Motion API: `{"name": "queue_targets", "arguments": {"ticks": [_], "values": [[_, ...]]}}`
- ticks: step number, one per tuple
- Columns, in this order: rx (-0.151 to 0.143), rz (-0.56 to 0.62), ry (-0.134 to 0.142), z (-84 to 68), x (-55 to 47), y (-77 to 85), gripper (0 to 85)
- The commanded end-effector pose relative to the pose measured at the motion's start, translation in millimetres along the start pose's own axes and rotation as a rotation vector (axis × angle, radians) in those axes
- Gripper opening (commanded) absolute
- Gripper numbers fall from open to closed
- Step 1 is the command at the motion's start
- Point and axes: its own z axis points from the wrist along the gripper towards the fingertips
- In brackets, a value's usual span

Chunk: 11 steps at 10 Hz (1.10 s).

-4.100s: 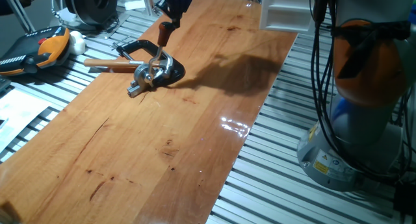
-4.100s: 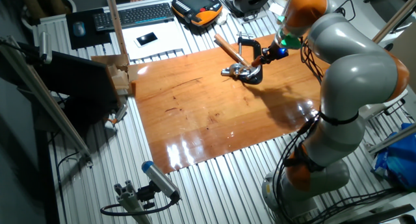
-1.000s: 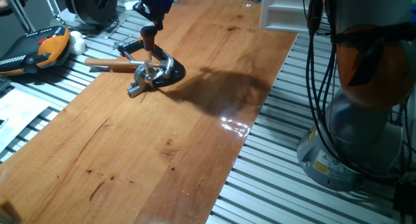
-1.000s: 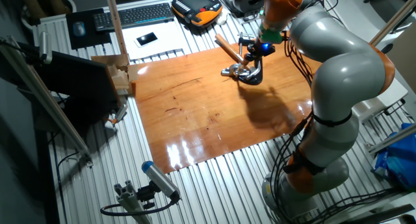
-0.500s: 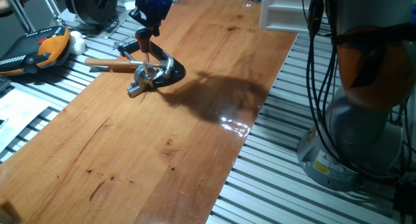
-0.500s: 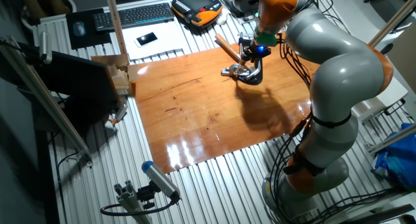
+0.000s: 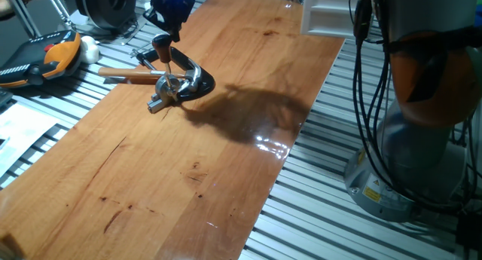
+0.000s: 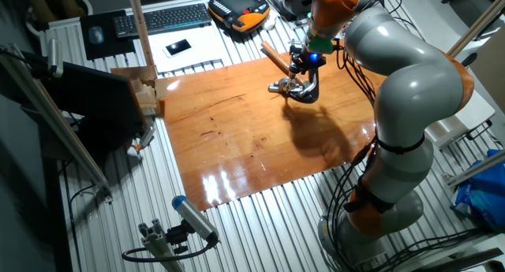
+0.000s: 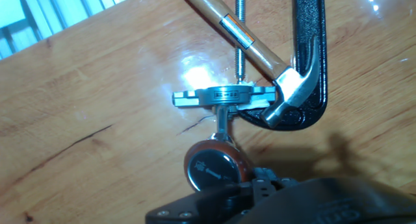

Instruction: Push down the lever

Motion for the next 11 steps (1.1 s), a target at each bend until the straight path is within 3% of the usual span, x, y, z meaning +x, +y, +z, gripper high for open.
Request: {"name": "queue_targets", "arguments": {"ticks": [1,11], "values": [[-0.002,0.003,-0.003,2.4,0.1,2.6,0.0],[-0.019,0.021,0.005,3.9,-3.3,32.0,0.0]]}}
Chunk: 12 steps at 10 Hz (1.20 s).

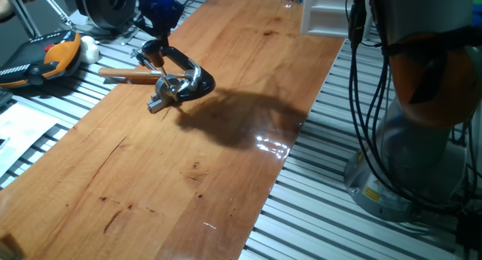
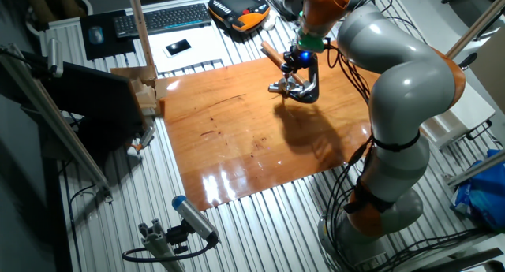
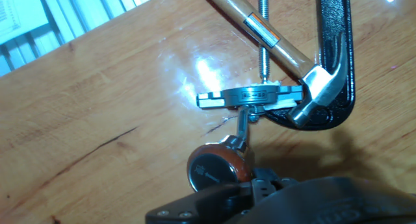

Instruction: Push down the lever

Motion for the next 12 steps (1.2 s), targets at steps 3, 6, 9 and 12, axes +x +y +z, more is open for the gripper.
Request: {"name": "queue_targets", "arguments": {"ticks": [3,6,9,12], "values": [[0.006,0.000,-0.003,2.2,1.0,7.1,0.0],[0.005,0.004,-0.012,5.2,2.4,11.2,0.0],[0.003,0.016,-0.016,10.2,7.7,19.7,0.0],[0.000,0.021,-0.019,8.6,7.9,22.1,0.0]]}}
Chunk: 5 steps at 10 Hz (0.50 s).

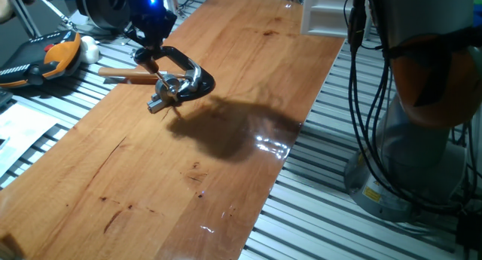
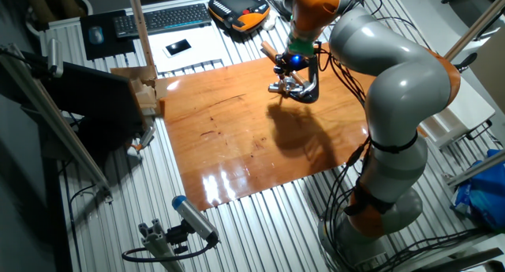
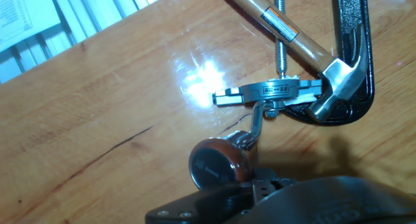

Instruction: Push down the lever

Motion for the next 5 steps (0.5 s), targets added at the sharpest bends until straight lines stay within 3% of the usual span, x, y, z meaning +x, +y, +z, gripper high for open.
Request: {"name": "queue_targets", "arguments": {"ticks": [1,3,5], "values": [[0.001,-0.004,0.001,-3.1,-2.5,-2.8,0.0],[-0.001,-0.010,-0.003,-4.9,-8.0,-8.8,0.0],[-0.003,0.004,-0.011,0.8,-6.5,-2.4,0.0]]}}
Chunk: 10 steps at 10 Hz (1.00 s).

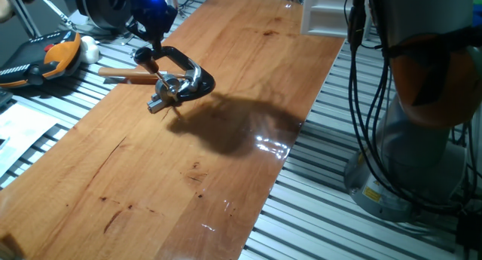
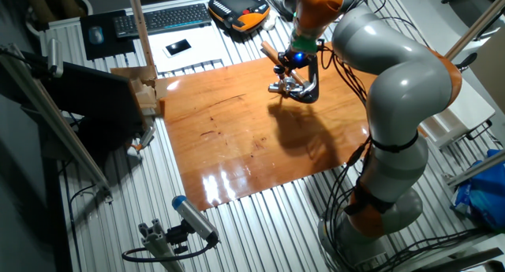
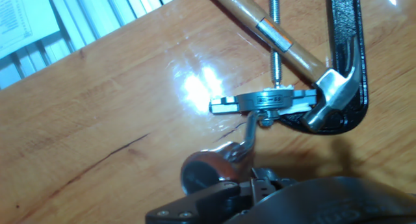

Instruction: Push down the lever

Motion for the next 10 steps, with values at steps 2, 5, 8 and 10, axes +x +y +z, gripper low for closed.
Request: {"name": "queue_targets", "arguments": {"ticks": [2,5,8,10], "values": [[-0.001,0.010,0.002,-1.2,1.4,7.0,0.0],[-0.002,0.022,-0.014,5.4,4.0,15.7,0.0],[0.006,0.008,-0.003,1.8,-2.3,11.7,0.0],[0.020,-0.031,-0.004,2.8,-4.7,11.0,0.0]]}}
